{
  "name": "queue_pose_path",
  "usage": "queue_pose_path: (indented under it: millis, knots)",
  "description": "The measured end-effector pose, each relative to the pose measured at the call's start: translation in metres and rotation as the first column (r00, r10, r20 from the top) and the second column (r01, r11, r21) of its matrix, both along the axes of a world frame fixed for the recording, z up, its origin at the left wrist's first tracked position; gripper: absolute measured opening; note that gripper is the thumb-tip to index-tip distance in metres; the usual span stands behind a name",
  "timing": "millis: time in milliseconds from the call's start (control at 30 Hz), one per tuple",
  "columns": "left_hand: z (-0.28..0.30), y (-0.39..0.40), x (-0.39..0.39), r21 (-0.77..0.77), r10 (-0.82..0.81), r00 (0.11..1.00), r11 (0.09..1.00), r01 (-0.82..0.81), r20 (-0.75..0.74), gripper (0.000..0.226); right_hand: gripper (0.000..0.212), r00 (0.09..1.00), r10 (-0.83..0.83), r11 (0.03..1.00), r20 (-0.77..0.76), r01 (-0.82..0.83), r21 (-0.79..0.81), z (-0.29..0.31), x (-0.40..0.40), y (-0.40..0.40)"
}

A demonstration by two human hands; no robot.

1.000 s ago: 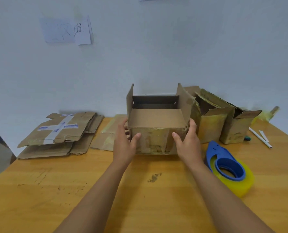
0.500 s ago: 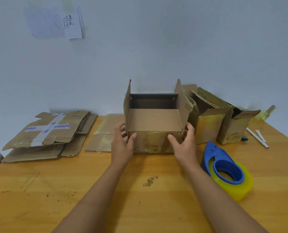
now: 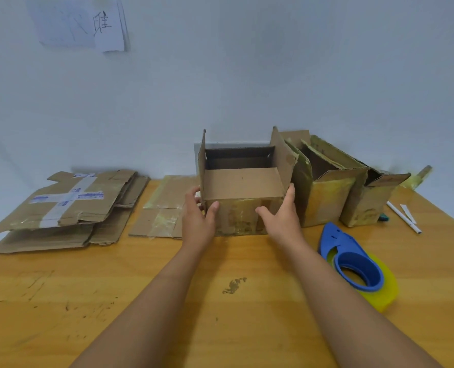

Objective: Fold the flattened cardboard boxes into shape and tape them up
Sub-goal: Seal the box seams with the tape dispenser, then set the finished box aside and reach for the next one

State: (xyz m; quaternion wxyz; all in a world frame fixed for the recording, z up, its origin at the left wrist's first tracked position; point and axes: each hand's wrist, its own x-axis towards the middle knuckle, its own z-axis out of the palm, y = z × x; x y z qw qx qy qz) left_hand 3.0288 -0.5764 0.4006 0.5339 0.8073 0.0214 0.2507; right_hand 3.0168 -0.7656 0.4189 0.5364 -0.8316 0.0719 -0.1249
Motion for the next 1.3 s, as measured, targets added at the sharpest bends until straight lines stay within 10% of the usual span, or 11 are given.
queue_pose_path:
  millis: [1000,1300]
  knots:
    - [0.023,-0.055,0.044,0.020,-0.402,0.853,0.901,0.432,-0.332,0.101,0.092,0.990,-0.001,0.910,-0.138,-0.056,-0.411,0.006,0.005,-0.014]
    - [0.008,0.018,0.008,0.601,-0.057,0.967,0.774,0.201,-0.249,0.075,0.090,0.996,0.068,0.657,-0.057,-0.088,-0.749,-0.003,-0.006,0.021]
